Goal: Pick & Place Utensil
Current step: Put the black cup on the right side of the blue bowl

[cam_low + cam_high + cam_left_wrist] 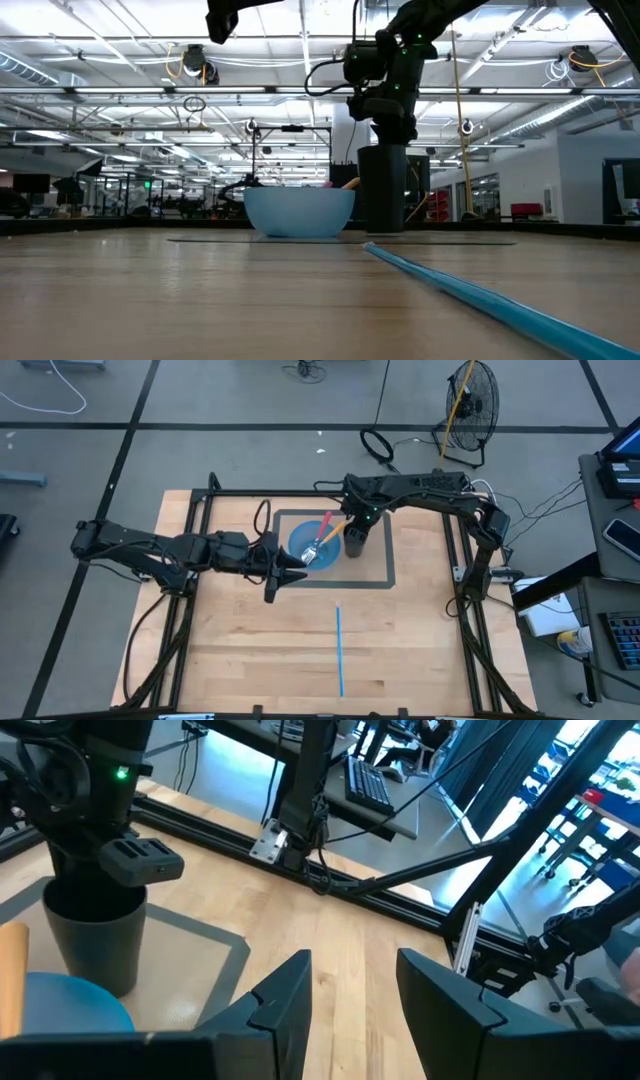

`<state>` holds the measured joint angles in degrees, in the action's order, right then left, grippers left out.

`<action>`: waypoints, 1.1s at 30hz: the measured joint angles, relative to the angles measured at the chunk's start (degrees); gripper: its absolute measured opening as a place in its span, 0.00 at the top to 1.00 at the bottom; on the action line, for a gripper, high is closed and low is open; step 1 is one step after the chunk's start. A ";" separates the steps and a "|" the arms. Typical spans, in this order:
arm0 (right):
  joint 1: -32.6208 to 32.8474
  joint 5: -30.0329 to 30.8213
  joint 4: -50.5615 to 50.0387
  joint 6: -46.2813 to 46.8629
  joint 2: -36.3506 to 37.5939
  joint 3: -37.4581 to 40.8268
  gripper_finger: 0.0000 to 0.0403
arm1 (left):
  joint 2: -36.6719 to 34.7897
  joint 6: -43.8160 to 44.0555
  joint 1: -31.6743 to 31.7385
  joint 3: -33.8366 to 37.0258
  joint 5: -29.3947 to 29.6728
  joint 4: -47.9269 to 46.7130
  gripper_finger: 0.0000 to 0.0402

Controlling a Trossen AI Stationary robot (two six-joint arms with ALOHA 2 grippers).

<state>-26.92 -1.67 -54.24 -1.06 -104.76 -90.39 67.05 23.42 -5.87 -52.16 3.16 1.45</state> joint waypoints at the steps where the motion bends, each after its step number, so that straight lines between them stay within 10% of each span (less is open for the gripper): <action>1: 0.00 0.00 0.24 0.00 0.03 0.52 0.99 | 0.00 0.00 -0.09 0.00 0.00 0.02 0.62; 33: 0.04 -0.11 2.23 1.46 3.27 5.90 0.72 | 0.00 -0.22 -0.28 0.00 1.97 -0.44 0.62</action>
<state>-26.87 -1.78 -52.01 0.40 -101.49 -84.49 67.05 23.20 -6.15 -52.16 5.12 1.02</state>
